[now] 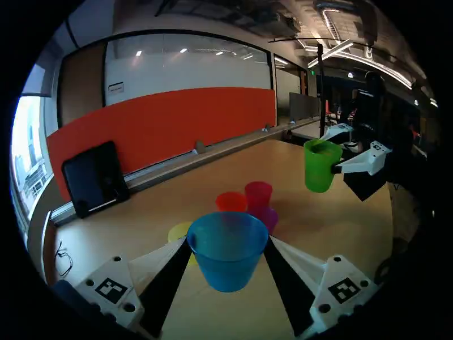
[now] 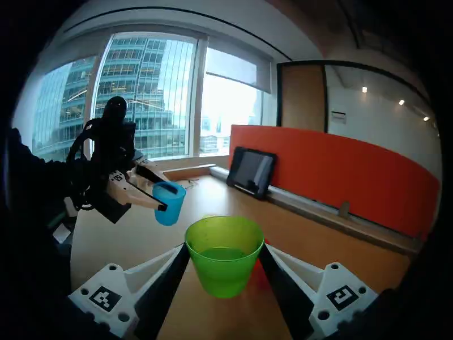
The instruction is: Pour water
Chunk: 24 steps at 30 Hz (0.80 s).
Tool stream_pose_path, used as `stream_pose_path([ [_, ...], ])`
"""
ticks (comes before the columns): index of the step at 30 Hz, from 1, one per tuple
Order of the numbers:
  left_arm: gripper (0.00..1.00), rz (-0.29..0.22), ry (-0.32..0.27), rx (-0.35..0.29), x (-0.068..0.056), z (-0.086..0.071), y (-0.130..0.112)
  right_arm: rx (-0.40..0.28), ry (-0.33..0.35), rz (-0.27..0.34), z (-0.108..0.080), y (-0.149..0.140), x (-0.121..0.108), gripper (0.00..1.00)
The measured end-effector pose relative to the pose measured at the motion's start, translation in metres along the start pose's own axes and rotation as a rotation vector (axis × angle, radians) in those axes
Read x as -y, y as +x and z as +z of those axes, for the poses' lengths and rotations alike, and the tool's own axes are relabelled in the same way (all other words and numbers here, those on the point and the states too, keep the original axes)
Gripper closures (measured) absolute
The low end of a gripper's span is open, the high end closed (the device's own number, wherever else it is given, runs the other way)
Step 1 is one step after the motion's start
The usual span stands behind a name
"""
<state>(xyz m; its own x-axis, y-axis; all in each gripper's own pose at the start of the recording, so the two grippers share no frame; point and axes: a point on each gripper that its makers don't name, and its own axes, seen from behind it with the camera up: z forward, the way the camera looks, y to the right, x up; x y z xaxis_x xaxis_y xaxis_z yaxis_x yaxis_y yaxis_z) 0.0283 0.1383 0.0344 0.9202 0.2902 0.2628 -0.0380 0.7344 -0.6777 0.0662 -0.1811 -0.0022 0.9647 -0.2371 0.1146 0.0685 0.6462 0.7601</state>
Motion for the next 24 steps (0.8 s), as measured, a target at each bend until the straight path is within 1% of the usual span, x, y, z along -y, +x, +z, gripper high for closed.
stream_pose_path([
  [6, 0.13, 0.001, -0.012, 0.051, -0.004, 0.009, -0.018, 0.060, 0.012, 0.001, 0.001, -0.019, -0.002, 0.10],
  [15, 0.13, 0.010, -0.028, 0.124, -0.004, 0.018, -0.044, 0.146, 0.024, 0.009, 0.005, -0.048, -0.005, 0.10],
  [24, 0.13, 0.013, -0.045, 0.176, -0.007, 0.028, -0.066, 0.206, 0.038, 0.013, 0.010, -0.068, -0.006, 0.10],
])
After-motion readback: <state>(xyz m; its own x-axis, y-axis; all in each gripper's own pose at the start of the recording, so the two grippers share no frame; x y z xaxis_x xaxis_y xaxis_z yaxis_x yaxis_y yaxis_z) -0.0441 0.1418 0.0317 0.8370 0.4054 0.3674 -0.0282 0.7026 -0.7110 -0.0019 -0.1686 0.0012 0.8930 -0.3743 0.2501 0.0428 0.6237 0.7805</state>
